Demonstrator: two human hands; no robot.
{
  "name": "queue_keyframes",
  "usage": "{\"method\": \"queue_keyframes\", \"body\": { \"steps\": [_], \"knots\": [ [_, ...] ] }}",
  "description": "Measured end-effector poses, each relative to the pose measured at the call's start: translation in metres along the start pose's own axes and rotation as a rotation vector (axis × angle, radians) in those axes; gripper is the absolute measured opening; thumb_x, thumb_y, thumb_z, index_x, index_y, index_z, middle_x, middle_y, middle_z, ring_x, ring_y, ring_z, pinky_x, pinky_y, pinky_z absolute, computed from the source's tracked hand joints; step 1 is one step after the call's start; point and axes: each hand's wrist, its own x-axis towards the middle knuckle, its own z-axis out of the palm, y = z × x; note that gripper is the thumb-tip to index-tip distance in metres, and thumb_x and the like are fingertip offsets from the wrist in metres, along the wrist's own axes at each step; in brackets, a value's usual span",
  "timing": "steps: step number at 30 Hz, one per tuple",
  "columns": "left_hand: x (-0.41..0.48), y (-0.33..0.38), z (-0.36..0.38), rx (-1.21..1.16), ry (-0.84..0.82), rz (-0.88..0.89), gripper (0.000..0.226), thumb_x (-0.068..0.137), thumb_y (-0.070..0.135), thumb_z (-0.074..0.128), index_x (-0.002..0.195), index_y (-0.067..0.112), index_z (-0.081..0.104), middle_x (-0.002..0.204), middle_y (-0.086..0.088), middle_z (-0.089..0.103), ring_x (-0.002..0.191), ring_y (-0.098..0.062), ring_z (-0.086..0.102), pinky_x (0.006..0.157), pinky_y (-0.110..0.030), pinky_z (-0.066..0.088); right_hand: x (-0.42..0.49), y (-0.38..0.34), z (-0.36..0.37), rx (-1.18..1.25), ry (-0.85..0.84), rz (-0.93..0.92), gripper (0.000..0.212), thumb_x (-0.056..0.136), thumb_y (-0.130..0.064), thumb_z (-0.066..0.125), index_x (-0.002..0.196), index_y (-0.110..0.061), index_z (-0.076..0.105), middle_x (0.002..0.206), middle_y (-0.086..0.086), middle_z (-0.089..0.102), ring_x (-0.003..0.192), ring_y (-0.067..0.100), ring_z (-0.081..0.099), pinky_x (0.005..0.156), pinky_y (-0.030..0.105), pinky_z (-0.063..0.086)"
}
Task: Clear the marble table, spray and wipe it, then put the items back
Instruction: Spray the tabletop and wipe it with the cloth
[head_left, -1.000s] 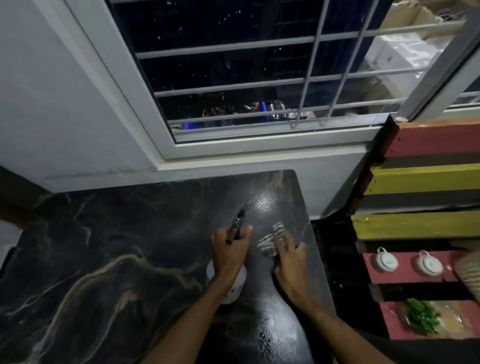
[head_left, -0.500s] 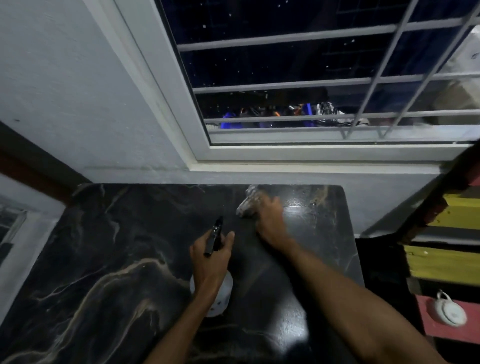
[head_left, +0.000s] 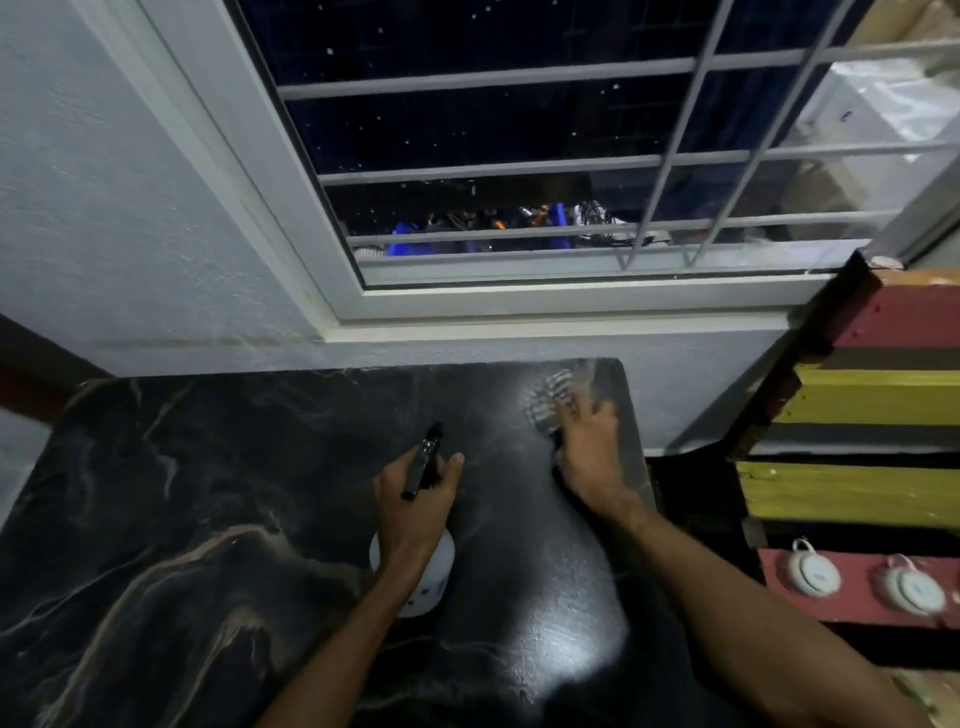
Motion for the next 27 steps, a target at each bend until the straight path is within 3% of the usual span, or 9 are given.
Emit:
{"method": "queue_keyframes", "body": {
  "steps": [2,3,6,7,11,16,20,24,27],
  "knots": [
    [-0.01,0.006,0.006,-0.003,-0.025,-0.009,0.031,0.085,0.013,0.08,0.06,0.007,0.062,0.055,-0.002,0.063,0.054,-0.013,0.061,0.054,-0.022,0.047,-0.022,0.004,-0.002,-0.004,-0.08,-0.196,0.074,0.076,-0.002,0.052,0.147,-0.022,0.046,0.155,0.006,0.039,0.103,0.027,0.042,0.091,0.034,0.041],
    [-0.014,0.007,0.008,-0.006,-0.031,-0.012,0.03,0.084,0.013,0.08,0.061,0.005,0.062,0.055,-0.003,0.063,0.054,-0.015,0.061,0.054,-0.022,0.047,-0.024,0.014,-0.008,0.005,-0.076,-0.151,0.076,0.073,0.0,0.053,0.146,-0.022,0.048,0.154,0.006,0.04,0.102,0.028,0.043,0.091,0.034,0.038],
    [-0.029,0.009,0.006,-0.014,-0.034,-0.037,0.03,0.084,0.014,0.08,0.06,0.007,0.063,0.053,0.004,0.062,0.051,-0.007,0.059,0.052,-0.016,0.046,-0.034,0.037,-0.02,0.055,0.047,0.277,0.072,0.071,0.002,0.056,0.141,-0.015,0.052,0.151,0.014,0.041,0.102,0.036,0.043,0.09,0.041,0.039],
    [-0.033,0.01,0.004,-0.016,-0.037,-0.052,0.031,0.084,0.015,0.08,0.06,0.009,0.062,0.052,0.007,0.061,0.051,-0.004,0.059,0.052,-0.013,0.045,-0.044,0.029,-0.019,0.035,0.036,0.262,0.072,0.071,0.0,0.056,0.141,-0.015,0.051,0.15,0.015,0.04,0.102,0.037,0.043,0.091,0.043,0.041],
    [-0.037,0.004,-0.016,-0.005,-0.047,-0.097,0.035,0.084,0.018,0.081,0.058,0.009,0.06,0.051,0.006,0.059,0.05,-0.004,0.057,0.057,-0.02,0.047,-0.081,0.0,-0.004,-0.006,-0.102,-0.139,0.079,0.069,0.002,0.054,0.145,-0.02,0.049,0.151,0.009,0.043,0.097,0.029,0.042,0.085,0.038,0.042],
    [-0.004,-0.018,-0.05,0.008,0.007,-0.152,0.039,0.085,0.021,0.08,0.055,0.016,0.056,0.052,0.005,0.058,0.05,-0.005,0.057,0.062,-0.027,0.049,-0.033,-0.011,-0.004,-0.01,0.025,0.385,0.063,0.077,-0.003,0.062,0.138,-0.014,0.054,0.151,0.015,0.039,0.112,0.041,0.048,0.097,0.041,0.036],
    [0.035,-0.036,-0.079,0.064,0.084,-0.17,0.052,0.085,0.024,0.079,0.046,0.02,0.046,0.044,0.006,0.048,0.043,-0.006,0.048,0.058,-0.028,0.042,0.003,-0.048,0.012,-0.038,0.002,0.267,0.06,0.077,-0.003,0.062,0.137,-0.011,0.055,0.149,0.02,0.039,0.109,0.045,0.046,0.095,0.045,0.037],
    [0.08,-0.062,-0.114,0.044,0.074,-0.162,0.049,0.082,0.026,0.082,0.048,0.017,0.049,0.046,0.005,0.051,0.044,-0.006,0.049,0.052,-0.024,0.043,0.054,-0.093,0.033,0.044,0.148,0.553,0.052,0.08,-0.009,0.066,0.132,-0.005,0.057,0.145,0.022,0.042,0.111,0.049,0.044,0.094,0.052,0.044],
    [0.106,-0.077,-0.14,0.012,0.034,-0.11,0.044,0.081,0.023,0.084,0.053,0.006,0.055,0.05,-0.002,0.057,0.05,-0.007,0.056,0.057,-0.016,0.045,0.076,-0.178,0.07,-0.016,0.09,0.286,0.065,0.074,-0.008,0.061,0.138,-0.006,0.052,0.143,0.023,0.044,0.105,0.044,0.048,0.092,0.046,0.04]
  ]
}}
